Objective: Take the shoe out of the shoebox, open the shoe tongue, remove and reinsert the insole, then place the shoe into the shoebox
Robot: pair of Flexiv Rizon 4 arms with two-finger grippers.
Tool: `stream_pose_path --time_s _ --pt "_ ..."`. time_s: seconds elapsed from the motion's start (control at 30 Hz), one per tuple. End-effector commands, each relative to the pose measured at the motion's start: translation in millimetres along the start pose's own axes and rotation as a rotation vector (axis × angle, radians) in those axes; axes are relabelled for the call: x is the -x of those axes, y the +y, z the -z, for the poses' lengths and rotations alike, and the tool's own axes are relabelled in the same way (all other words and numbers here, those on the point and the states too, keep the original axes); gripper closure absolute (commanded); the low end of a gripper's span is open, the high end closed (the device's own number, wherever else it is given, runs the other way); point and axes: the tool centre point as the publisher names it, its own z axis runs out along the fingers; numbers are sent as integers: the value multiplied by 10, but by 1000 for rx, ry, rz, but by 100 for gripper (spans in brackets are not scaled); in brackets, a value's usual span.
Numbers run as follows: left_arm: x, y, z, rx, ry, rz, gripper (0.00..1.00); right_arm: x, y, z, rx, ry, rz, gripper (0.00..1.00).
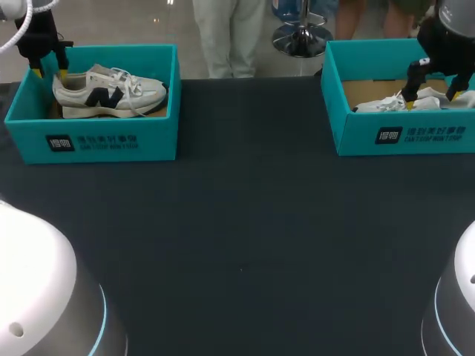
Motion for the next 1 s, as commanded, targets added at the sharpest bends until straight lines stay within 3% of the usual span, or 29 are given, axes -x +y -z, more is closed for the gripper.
stream_pose_path --time_s 0.03,0.83,0.93,1.0 --pt "-4 150 -128 -28 -4 -3 42 -1 5 -3 -1 -1 0 0" --pt "-19 172 -607 -85 -6 -45 37 -1 5 -3 -1 -1 0 0" --pt "-17 153 -631 -88 -7 -47 40 -1 5 -3 -1 -1 0 0" --pt "-15 145 -670 -89 -3 -54 51 -1 5 -3 -1 -1 0 0"
